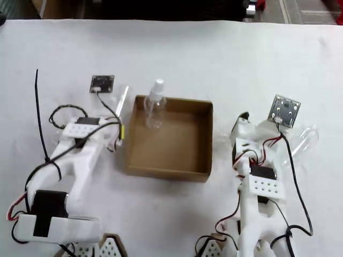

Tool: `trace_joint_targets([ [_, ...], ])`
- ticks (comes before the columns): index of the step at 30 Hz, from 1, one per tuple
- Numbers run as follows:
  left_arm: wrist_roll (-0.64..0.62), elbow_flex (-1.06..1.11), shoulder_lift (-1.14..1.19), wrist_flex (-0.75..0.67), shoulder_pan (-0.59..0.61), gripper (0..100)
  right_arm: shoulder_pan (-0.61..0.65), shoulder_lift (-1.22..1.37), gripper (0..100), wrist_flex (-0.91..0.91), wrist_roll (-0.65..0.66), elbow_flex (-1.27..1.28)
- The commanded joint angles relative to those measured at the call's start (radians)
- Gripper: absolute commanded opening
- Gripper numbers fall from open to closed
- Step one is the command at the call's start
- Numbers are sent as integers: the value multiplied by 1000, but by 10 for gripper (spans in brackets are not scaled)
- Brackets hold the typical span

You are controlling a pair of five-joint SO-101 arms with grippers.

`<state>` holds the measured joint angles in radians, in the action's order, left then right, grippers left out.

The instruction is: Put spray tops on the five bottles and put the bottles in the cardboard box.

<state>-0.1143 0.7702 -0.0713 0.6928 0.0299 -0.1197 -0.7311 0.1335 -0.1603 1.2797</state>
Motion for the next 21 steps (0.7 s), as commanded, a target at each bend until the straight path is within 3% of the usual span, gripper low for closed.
trace_joint_targets([
  [1,-5,-5,-61,9,-5,76,-2,1,233,-15,5,-9],
  [15,-5,-9,-67,31,-4,76,-2,-1,233,-15,5,-9],
  [21,-2,71,-211,21,-4,75,-2,-2,233,-15,5,-9],
])
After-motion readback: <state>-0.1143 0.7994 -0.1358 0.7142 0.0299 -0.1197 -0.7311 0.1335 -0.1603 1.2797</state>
